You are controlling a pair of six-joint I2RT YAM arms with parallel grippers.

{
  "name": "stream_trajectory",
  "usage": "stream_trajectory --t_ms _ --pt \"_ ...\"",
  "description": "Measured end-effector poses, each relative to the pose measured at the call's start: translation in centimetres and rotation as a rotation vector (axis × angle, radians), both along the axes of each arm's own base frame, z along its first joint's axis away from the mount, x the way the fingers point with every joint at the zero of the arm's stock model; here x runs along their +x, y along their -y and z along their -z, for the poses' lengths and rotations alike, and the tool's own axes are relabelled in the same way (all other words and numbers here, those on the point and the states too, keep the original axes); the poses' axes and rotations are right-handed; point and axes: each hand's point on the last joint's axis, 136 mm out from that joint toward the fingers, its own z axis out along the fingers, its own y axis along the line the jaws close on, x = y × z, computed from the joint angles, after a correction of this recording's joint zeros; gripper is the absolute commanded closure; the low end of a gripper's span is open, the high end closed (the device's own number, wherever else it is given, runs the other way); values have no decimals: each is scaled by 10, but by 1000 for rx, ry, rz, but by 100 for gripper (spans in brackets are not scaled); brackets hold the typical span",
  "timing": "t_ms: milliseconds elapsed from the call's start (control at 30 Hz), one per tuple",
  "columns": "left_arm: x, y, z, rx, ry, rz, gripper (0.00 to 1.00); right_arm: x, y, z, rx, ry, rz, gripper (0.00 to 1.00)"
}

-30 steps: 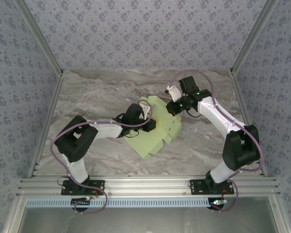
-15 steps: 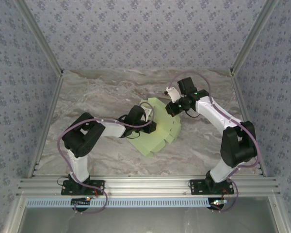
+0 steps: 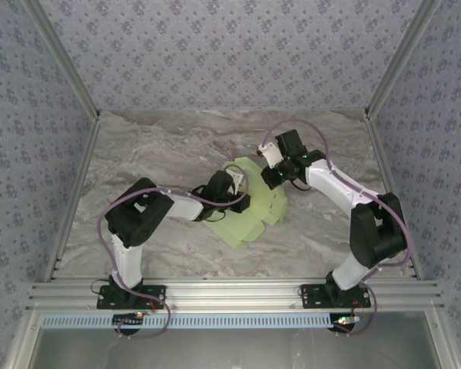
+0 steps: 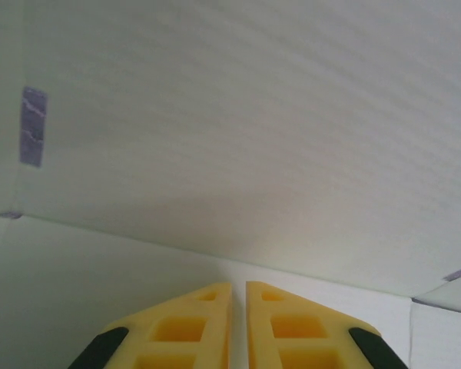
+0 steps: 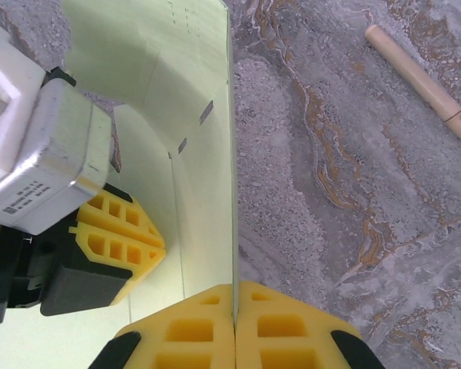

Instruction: Fold the paper box

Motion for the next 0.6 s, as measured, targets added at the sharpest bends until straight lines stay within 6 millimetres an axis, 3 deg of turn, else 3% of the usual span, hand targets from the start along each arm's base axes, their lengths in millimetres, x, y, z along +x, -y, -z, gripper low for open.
stream_trajectory --t_ms 600 --pt "8 -17 -2 -122 108 -183 92 -43 -47 -5 -72 273 -153 100"
